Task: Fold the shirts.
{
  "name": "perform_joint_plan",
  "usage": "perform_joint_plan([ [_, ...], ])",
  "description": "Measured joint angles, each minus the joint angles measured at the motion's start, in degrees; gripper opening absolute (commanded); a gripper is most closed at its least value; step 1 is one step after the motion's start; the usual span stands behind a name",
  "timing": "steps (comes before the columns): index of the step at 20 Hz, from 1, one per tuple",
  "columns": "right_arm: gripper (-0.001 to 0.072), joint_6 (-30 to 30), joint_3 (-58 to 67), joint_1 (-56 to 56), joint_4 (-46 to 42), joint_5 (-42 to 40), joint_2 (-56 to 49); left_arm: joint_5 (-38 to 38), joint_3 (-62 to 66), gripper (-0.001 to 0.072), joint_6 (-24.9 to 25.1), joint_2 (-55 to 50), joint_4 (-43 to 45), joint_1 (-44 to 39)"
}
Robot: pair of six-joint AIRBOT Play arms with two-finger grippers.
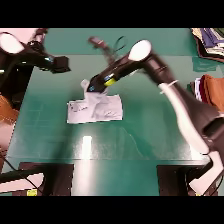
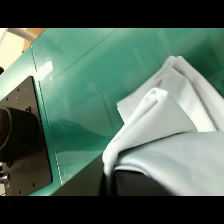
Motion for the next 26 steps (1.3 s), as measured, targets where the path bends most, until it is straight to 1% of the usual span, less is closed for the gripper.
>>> perform_joint_plan([
  [1,0.0591,0.0,0.5,1.6,0.3,-1.1,-1.7,-1.0,0.0,0.0022,0.5,0.9,0.4,1.6],
  [2,0.0588,0.0,0.8,3.0,0.8,-1.7,-3.2,-1.9,0.1,0.0022,0.9,1.6,0.4,2.8],
  [3,0.0556,0.0,1.1,4.0,1.3,-2.1,-4.1,-3.1,0.1,0.0022,1.4,2.1,0.5,3.9],
  [6,0.0548,0.0,0.2,3.4,-0.9,-1.3,-4.0,-6.4,0.1,0.0022,2.9,3.1,0.9,6.5],
  [9,0.0548,0.8,-4.7,-1.2,-5.1,1.2,-0.2,-10.2,-0.2,0.0022,4.1,3.6,1.2,7.5],
  [13,0.0551,2.6,-17.1,-10.8,-8.1,2.0,6.4,-12.4,-3.3,0.0022,4.7,3.9,0.1,7.6],
  [14,0.0567,3.4,-20.7,-13.4,-8.6,1.5,7.8,-12.4,-4.7,0.0022,4.7,3.9,-0.1,7.3],
  [15,0.0647,3.8,-23.8,-15.6,-8.5,0.9,8.9,-12.0,-5.9,0.0022,4.8,3.9,-0.5,6.8],
  [16,0.0654,4.1,-27.2,-17.7,-8.2,0.4,9.7,-11.1,-7.1,0.0022,4.9,3.9,-0.6,6.2],
  [20,0.0646,4.9,-37.6,-22.6,-2.9,-1.7,10.1,-7.3,-9.5,0.0022,4.9,3.9,-1.0,3.5],
  [21,0.0622,4.9,-39.5,-22.8,-0.9,-2.6,9.7,-6.4,-9.7,0.0022,4.9,3.9,-1.2,2.8],
  [22,0.0619,4.6,-41.0,-22.7,1.2,-3.8,9.2,-5.7,-9.9,0.0022,4.9,3.9,-1.2,2.3],
  [26,0.0610,3.4,-42.1,-19.3,9.7,-6.6,5.6,-4.0,-10.3,0.0022,4.9,3.9,-1.4,0.9],
])
